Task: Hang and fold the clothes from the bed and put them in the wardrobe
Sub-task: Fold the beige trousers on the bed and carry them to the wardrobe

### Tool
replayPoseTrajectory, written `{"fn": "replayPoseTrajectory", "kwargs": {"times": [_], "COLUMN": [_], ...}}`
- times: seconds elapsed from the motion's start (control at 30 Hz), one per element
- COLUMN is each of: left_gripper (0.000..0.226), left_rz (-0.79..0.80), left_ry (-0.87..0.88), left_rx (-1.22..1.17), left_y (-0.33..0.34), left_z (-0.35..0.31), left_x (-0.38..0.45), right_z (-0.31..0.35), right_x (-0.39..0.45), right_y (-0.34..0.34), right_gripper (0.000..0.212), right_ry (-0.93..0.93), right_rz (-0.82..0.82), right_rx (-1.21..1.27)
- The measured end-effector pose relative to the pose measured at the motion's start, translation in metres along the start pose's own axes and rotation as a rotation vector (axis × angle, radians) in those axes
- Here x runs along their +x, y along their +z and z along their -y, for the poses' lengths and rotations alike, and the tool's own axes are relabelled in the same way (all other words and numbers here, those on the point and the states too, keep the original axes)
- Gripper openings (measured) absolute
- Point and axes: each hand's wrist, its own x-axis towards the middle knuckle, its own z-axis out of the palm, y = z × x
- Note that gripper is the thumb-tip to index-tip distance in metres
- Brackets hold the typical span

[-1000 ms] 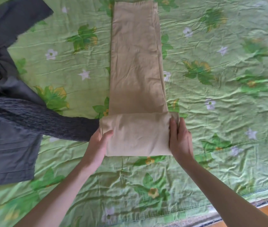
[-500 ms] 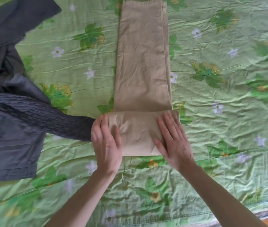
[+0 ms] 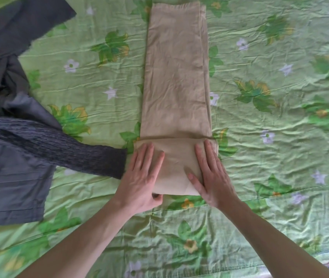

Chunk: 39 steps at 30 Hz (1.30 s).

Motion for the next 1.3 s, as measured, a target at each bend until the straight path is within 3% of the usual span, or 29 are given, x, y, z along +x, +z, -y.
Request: {"fn": "replayPoseTrajectory", "kwargs": {"times": [0.1, 0.23, 0.43, 0.6, 0.8, 0.9, 0.97, 1.07, 1.17, 1.3], "left_gripper": [0.137, 0.132, 0.125, 0.101, 0.075, 0.051, 0.037, 0.032, 0.038, 0.046], "left_rz": [0.105, 0.198, 0.18, 0.171, 0.226, 0.098, 0.051, -0.113, -0.223, -0.285], "left_ry": [-0.064, -0.14, -0.16, -0.104, -0.041, -0.009, -0.12, -0.355, -0.564, -0.76], "left_rx": [0.087, 0.171, 0.053, -0.169, -0.642, -0.746, -0.988, -1.268, -1.375, -1.434], "left_y": [-0.007, -0.014, -0.029, -0.052, -0.085, -0.09, -0.088, -0.078, -0.068, -0.057], "left_z": [-0.015, -0.035, -0.042, -0.046, -0.037, -0.028, -0.022, -0.015, -0.018, -0.019], "left_x": [0.006, 0.011, -0.004, -0.038, -0.075, -0.075, -0.071, -0.06, -0.043, -0.014], "right_z": [0.001, -0.002, 0.006, 0.01, 0.005, -0.005, -0.008, -0.003, 0.009, 0.02], "right_x": [-0.001, -0.006, -0.019, -0.063, -0.098, -0.091, -0.082, -0.065, -0.045, -0.014], "right_y": [-0.009, -0.016, -0.037, -0.057, -0.097, -0.118, -0.126, -0.124, -0.104, -0.07], "right_gripper": [0.091, 0.117, 0.135, 0.119, 0.072, 0.055, 0.047, 0.047, 0.033, 0.031], "right_ry": [-0.105, -0.256, -0.277, -0.287, -0.231, -0.195, -0.125, 0.159, 0.295, 0.463], "right_rz": [-0.016, 0.056, 0.164, 0.165, 0.104, 0.182, 0.148, -0.065, -0.269, -0.337], "right_rx": [-0.116, -0.248, -0.311, -0.111, 0.092, 0.285, 0.437, 0.685, 0.771, 0.704]}}
